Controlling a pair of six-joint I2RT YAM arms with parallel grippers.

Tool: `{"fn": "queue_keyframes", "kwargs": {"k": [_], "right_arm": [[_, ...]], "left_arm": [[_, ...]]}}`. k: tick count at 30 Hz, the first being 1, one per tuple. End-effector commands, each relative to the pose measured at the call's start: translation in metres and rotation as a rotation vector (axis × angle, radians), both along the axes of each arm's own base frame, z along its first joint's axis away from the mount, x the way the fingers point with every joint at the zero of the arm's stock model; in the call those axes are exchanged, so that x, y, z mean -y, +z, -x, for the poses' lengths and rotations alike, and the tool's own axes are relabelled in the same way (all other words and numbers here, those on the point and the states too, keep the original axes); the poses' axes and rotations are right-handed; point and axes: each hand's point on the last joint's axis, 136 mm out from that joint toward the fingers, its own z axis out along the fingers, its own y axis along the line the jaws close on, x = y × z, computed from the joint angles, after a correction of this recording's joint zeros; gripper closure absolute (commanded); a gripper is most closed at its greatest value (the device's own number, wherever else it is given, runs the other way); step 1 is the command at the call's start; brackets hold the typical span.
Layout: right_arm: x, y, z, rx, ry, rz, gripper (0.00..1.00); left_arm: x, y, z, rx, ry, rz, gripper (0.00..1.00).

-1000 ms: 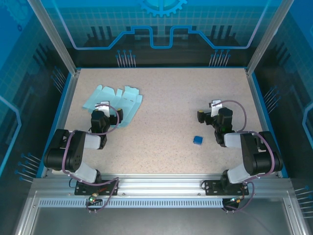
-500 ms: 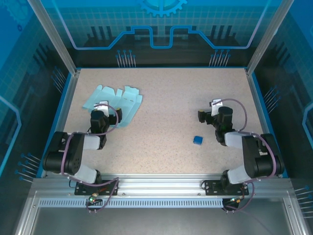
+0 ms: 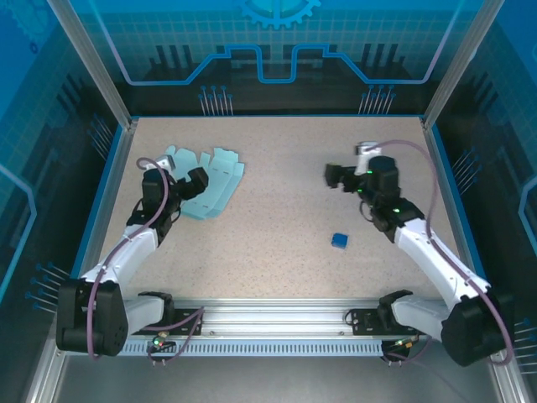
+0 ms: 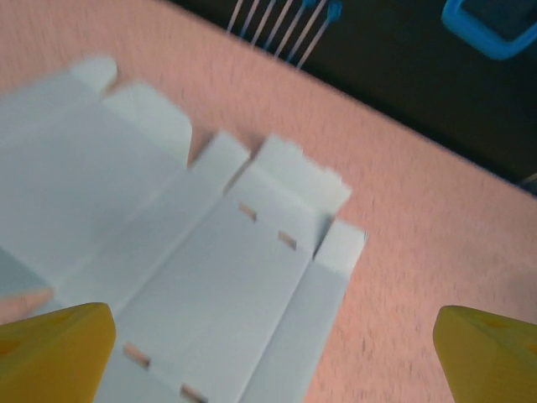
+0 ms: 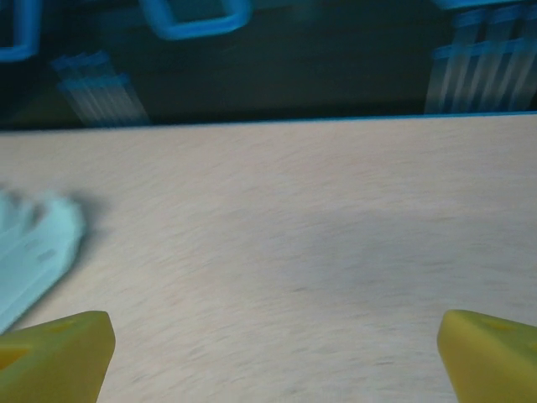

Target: Fold the paper box

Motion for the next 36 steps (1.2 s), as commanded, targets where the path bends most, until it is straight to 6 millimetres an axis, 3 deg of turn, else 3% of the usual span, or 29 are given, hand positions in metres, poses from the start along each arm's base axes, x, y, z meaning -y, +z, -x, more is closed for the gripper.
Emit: {"fn": "queue_keyframes", "kwargs": {"k": [1,4,8,14,17,24,36], "right_arm": [[-0.063,-0.04,0.022,-0.227,0.143,0.019,0.0],[-0.124,-0.054,0.024,-0.306,0.234,0.021,0.02],[-0.202,-0.08,0.02,-0.414,0.323,-0.094,0.12],[-0.277,-0.122,-0.001,-0.51,0.326,-0.195,0.24],[-0.3,-0.136,-0.013,-0.533,0.313,-0.228,0.3],[-0.314,-0.174,-0.036,-0.591,0.208,-0.261,0.43],[-0.327,-0.209,-0.052,-0.651,0.158,-0.288,0.52]], "left_arm": [[-0.002,-0.032,0.017,-0.198,0.045,0.038,0.01],[-0.019,-0.045,0.025,-0.266,0.105,-0.039,0.01],[-0.011,-0.054,0.023,-0.279,0.073,0.014,0.01],[0.001,-0.059,0.013,-0.281,0.027,0.051,0.03],[0.003,-0.055,0.012,-0.265,0.022,0.05,0.03],[0.006,-0.046,0.013,-0.23,0.018,0.044,0.03],[0.005,-0.031,0.017,-0.191,0.016,0.027,0.04]]}}
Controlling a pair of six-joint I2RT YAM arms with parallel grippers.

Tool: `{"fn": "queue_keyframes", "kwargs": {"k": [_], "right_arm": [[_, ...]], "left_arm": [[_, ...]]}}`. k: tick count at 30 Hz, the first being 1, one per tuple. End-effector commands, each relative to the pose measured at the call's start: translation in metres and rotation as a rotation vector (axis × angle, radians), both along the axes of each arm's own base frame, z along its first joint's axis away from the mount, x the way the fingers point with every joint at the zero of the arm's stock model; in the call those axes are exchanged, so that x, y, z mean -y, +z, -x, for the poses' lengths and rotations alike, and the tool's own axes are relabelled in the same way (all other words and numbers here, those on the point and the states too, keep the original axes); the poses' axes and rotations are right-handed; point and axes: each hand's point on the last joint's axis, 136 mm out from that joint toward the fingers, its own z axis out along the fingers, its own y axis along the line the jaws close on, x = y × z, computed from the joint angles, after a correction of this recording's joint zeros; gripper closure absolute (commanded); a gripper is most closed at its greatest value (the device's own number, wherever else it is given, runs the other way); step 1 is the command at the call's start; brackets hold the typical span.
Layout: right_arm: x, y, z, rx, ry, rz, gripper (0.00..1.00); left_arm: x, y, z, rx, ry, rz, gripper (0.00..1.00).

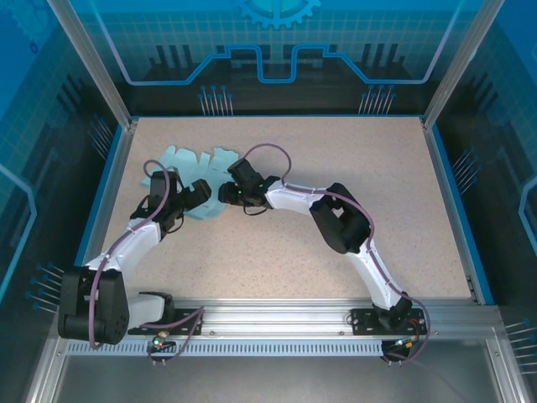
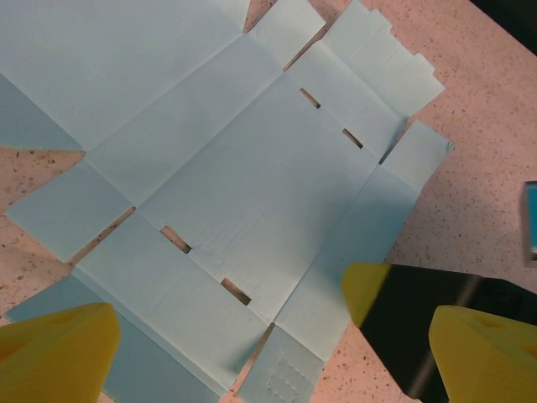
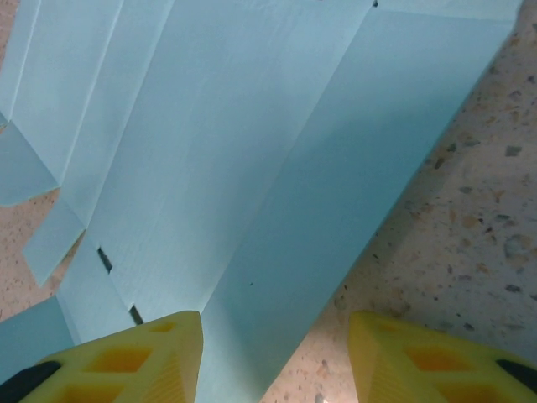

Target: Fold the paper box

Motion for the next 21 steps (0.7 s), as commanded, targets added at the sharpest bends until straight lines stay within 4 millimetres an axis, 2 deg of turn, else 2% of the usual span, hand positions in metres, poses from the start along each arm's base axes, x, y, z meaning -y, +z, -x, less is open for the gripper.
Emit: {"fn": "queue_keyframes", "kwargs": {"k": [1,7,11,14,17,21], "right_arm": [[-0.004,-0.007,-0.007,-0.022,-0.027,-0.015,0.53],[-0.012,-0.012,-0.017,-0.022,-0.067,-0.049,0.67],[-0.011,-0.005,-0.032,0.024,-0.1,-0.059,0.79],[-0.007,0.01,-0.043,0.069,-0.102,-0.059,0.89],[0.001,0.034,-0.048,0.132,-0.056,-0.072,1.0],[0.031,0.085,-0.042,0.249,0.045,-0.073,1.0]], "left_arm": [[0.002,0.016,-0.002,0.042,-0.008,-0.008,0.03],[0.002,0.017,0.0,0.046,-0.008,-0.005,0.04],[0.005,0.025,0.001,0.069,-0.005,0.02,0.04],[0.008,0.037,0.002,0.102,-0.005,0.044,0.04],[0.012,0.054,0.003,0.151,-0.004,0.074,0.04],[0.02,0.088,-0.002,0.248,-0.036,0.103,0.05]]}}
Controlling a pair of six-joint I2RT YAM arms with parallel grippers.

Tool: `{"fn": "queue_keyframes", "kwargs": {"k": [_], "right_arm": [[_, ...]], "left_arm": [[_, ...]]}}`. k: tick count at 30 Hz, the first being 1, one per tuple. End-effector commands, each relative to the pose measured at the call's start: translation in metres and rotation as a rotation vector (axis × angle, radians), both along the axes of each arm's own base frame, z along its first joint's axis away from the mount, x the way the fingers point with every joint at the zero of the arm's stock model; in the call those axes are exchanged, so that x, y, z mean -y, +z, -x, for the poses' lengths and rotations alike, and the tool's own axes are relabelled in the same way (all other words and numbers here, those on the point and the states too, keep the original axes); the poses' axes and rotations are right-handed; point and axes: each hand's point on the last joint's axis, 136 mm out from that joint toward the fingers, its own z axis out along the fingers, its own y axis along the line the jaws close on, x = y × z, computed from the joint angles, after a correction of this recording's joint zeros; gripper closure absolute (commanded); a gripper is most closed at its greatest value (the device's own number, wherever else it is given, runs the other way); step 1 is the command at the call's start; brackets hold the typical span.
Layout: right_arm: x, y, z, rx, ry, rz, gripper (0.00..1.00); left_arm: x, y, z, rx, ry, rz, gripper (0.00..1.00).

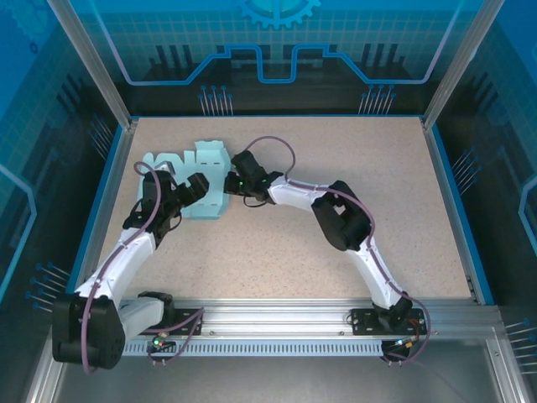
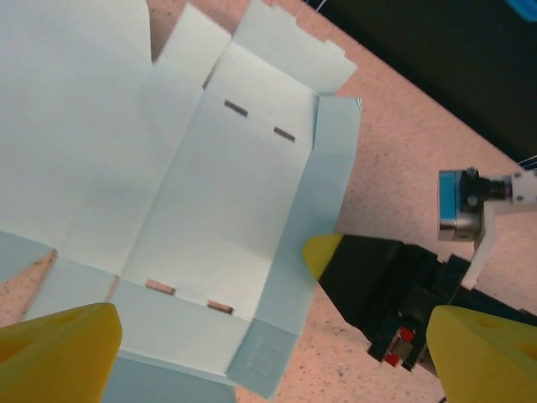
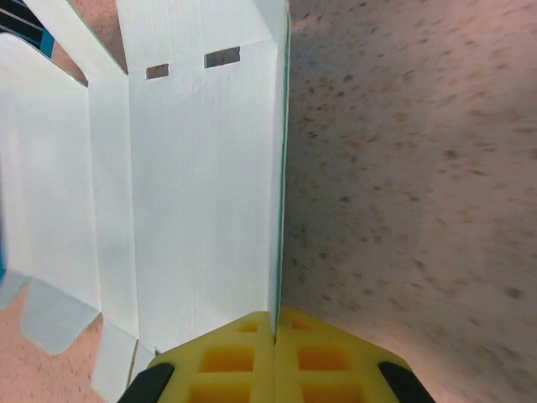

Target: Fold the paper box

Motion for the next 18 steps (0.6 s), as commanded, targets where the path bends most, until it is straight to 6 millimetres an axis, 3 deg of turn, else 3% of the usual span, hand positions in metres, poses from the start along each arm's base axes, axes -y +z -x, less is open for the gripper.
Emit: {"fn": "queue_keyframes", "kwargs": {"k": [1,7,12,18], "right_arm": [[0.034,0.069,-0.006,0.166,0.097,-0.004,1.0],[0.122,0.125,0.026,0.256,0.286,0.05,1.0],[0.184,0.161,0.059,0.315,0.412,0.139,1.0],[0.224,0.196,0.098,0.407,0.564,0.174,1.0]], "left_arm": [[0.016,0.048,-0.009,0.131,-0.06,0.043,0.05],[0.058,0.11,-0.023,0.391,-0.29,-0.157,0.09],[0.097,0.141,-0.035,0.55,-0.517,-0.364,0.09],[0.144,0.17,-0.029,0.711,-0.856,-0.558,0.12]]}}
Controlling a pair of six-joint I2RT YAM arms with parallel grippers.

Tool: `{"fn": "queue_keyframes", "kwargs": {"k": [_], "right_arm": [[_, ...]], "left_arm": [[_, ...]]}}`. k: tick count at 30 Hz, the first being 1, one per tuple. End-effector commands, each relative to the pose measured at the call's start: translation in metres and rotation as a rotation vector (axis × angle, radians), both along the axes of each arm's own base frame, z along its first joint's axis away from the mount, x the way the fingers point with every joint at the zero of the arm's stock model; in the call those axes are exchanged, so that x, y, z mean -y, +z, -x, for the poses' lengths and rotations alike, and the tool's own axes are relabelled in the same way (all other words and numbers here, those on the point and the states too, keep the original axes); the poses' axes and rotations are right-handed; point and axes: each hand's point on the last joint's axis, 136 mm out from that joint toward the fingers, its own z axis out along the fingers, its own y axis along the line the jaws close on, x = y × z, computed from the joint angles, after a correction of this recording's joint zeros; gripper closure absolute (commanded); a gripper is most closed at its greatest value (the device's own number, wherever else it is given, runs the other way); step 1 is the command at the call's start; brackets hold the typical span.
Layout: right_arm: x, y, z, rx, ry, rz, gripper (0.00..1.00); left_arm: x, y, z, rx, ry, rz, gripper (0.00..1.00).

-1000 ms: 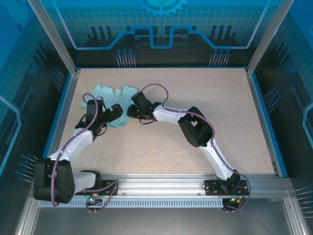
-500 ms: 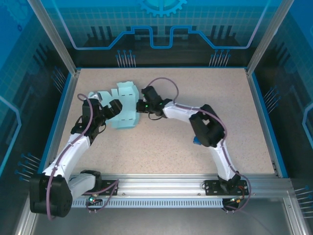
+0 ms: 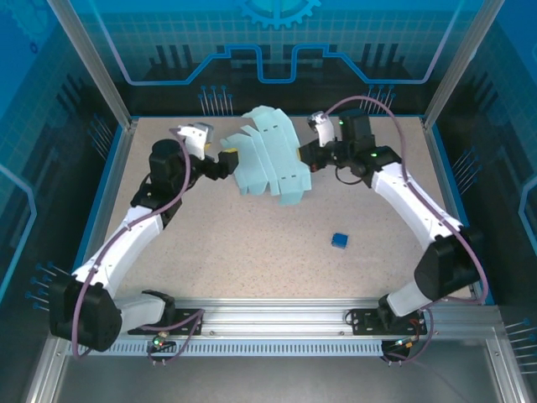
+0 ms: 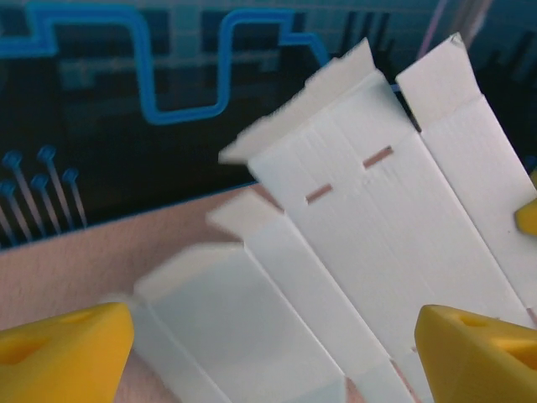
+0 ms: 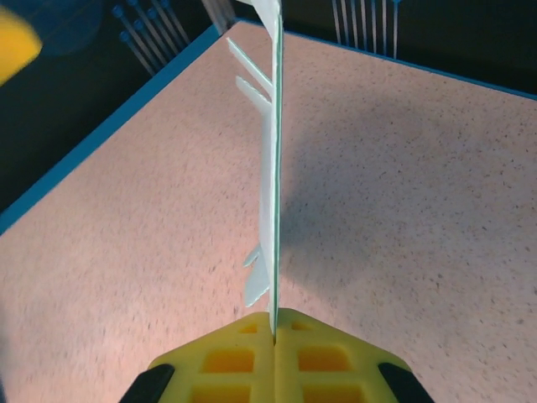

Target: Fold the paper box

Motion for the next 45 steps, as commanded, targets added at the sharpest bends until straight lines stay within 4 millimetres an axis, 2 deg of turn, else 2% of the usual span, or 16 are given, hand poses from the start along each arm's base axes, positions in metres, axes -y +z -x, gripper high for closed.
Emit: {"fn": "queue_keyframes", "kwargs": {"k": [1,6,12,15,18,25,29,35,37,40,42,45], "right_arm": [[0.007,-0.011,0.043,-0.008,0.199,0.079,1.0],[0.01,0.004,0.064,0.076,0.298,0.099,1.0],[0.003,0.012,0.081,0.115,0.416,0.077,1.0],[0.0,0.015,0.085,0.131,0.456,0.07,1.0],[-0.002,0.019,0.087,0.145,0.481,0.068,1.0],[-0.003,0.026,0.088,0.162,0.506,0.065,1.0],[-0.001,0.029,0.086,0.171,0.502,0.075,1.0],[0.001,0.034,0.078,0.186,0.459,0.076,0.99],[0.001,0.038,0.077,0.202,0.451,0.071,0.92],[0.003,0.042,0.076,0.226,0.443,0.066,0.68],[0.006,0.046,0.076,0.242,0.436,0.055,0.56],[0.01,0.051,0.075,0.266,0.424,0.046,0.46]], "left_arm": [[0.037,0.026,0.016,0.187,-0.27,-0.214,0.11],[0.051,0.019,0.024,0.179,-0.423,-0.386,0.09],[0.064,0.013,0.042,0.116,-0.593,-0.419,0.11],[0.071,0.015,0.049,0.073,-0.664,-0.378,0.19],[0.077,0.02,0.056,0.046,-0.719,-0.329,0.33],[0.082,0.017,0.059,-0.013,-0.763,-0.282,0.53],[0.086,0.023,0.061,-0.028,-0.783,-0.238,0.65],[0.087,0.032,0.065,-0.08,-0.752,-0.145,0.9],[0.086,0.034,0.069,-0.092,-0.732,-0.105,0.95],[0.083,0.037,0.079,-0.086,-0.716,-0.076,0.96],[0.082,0.036,0.085,-0.074,-0.716,-0.073,0.96],[0.081,0.03,0.089,-0.081,-0.718,-0.071,0.97]]}}
